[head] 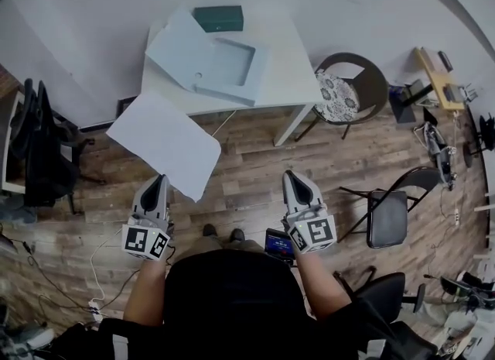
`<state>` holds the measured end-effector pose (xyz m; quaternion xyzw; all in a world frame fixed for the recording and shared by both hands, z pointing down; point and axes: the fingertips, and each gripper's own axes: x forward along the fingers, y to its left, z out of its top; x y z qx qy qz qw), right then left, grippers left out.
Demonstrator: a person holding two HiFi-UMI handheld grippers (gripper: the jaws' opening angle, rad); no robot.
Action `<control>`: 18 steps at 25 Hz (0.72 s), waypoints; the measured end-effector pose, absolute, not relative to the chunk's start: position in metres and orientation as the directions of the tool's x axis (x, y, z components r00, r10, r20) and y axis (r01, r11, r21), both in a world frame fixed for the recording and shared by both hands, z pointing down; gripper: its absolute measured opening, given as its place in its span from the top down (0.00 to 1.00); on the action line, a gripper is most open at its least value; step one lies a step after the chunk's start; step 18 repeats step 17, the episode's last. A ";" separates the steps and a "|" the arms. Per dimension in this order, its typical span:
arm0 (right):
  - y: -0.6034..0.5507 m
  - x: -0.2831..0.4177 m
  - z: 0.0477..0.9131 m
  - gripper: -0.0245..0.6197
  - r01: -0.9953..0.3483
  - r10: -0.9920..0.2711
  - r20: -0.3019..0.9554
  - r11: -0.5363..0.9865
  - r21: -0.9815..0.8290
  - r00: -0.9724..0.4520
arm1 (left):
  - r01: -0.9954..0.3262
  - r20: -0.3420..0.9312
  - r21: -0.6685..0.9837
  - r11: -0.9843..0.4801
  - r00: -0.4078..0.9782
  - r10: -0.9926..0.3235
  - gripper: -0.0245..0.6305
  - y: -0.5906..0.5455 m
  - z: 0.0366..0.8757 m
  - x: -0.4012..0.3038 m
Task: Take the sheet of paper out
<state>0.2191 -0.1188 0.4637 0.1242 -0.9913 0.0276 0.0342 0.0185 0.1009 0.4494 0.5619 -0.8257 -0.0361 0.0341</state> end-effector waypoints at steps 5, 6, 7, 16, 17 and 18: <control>-0.127 0.231 0.465 0.95 -0.250 -0.246 0.063 0.966 -0.062 -0.967 | -0.927 0.039 0.112 0.359 -0.357 -0.933 0.96 0.089 0.450 0.032; -0.129 0.232 0.466 0.95 -0.249 -0.245 0.064 0.967 -0.063 -0.967 | -0.927 0.043 0.111 0.357 -0.355 -0.934 0.96 0.087 0.450 0.033; -0.131 0.233 0.467 0.95 -0.248 -0.244 0.065 0.967 -0.064 -0.968 | -0.928 0.045 0.109 0.355 -0.352 -0.935 0.96 0.085 0.450 0.034; -0.138 0.239 0.473 0.95 -0.241 -0.237 0.065 0.968 -0.068 -0.969 | -0.930 0.070 0.110 0.350 -0.344 -0.936 0.96 0.075 0.458 0.045; -0.139 0.240 0.473 0.95 -0.241 -0.237 0.065 0.968 -0.068 -0.969 | -0.929 0.072 0.111 0.352 -0.345 -0.936 0.96 0.075 0.459 0.046; -0.139 0.240 0.473 0.95 -0.241 -0.237 0.065 0.968 -0.068 -0.969 | -0.929 0.072 0.111 0.352 -0.345 -0.936 0.96 0.075 0.459 0.046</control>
